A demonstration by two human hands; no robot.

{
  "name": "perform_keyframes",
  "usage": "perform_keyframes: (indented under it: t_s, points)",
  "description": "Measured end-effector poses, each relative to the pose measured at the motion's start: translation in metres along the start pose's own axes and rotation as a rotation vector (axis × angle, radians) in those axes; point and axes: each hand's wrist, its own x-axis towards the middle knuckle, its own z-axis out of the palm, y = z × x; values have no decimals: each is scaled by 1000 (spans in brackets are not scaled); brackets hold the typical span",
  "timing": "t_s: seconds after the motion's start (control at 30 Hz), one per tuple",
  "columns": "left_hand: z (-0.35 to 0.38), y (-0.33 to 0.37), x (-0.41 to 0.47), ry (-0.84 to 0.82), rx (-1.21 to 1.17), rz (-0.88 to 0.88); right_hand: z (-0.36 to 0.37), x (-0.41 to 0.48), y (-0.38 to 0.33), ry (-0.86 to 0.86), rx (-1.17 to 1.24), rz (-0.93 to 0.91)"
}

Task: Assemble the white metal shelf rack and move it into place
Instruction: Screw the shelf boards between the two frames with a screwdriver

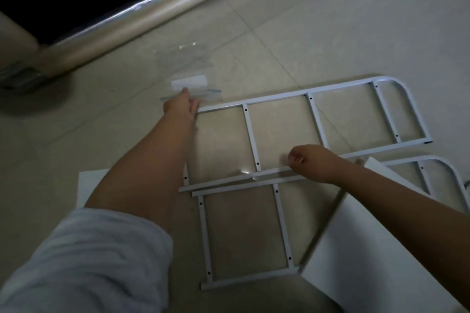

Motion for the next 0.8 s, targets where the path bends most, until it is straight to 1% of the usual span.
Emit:
perform_keyframes:
  t_s: [0.07, 0.1, 0.17, 0.23, 0.37, 0.47, 0.6, 0.63, 0.7, 0.77, 0.8]
  points:
    - [5, -7, -3, -16, 138, 28, 5, -5, 14, 50, -24, -1]
    - [7, -13, -4, -4, 272, 81, 7, -8, 22, 69, -32, 1]
    - [8, -28, -10, 84, 589, 238, 11, -12, 35, 86, -63, -18]
    - [15, -44, -27, 74, 878, 352, 15, -13, 48, 88, -113, -31]
    - [30, -87, -64, -157, 1249, 549, 24, -20, 71, 45, -275, -21]
    - [30, -116, -86, -312, 1451, 660, 30, -24, 83, 53, -438, -94]
    - [18, -150, -114, -471, 1809, 961, 33, -27, 95, 93, -511, -168]
    - [16, -157, -121, -527, 1907, 971, 32, -29, 101, 93, -520, -195]
    - [9, -166, -135, -645, 2051, 925, 30, -34, 113, 83, -550, -274]
    - [6, -177, -152, -684, 2102, 994, 24, -44, 131, 108, -562, -328]
    - [6, -181, -159, -673, 2087, 1029, 20, -48, 142, 138, -536, -312]
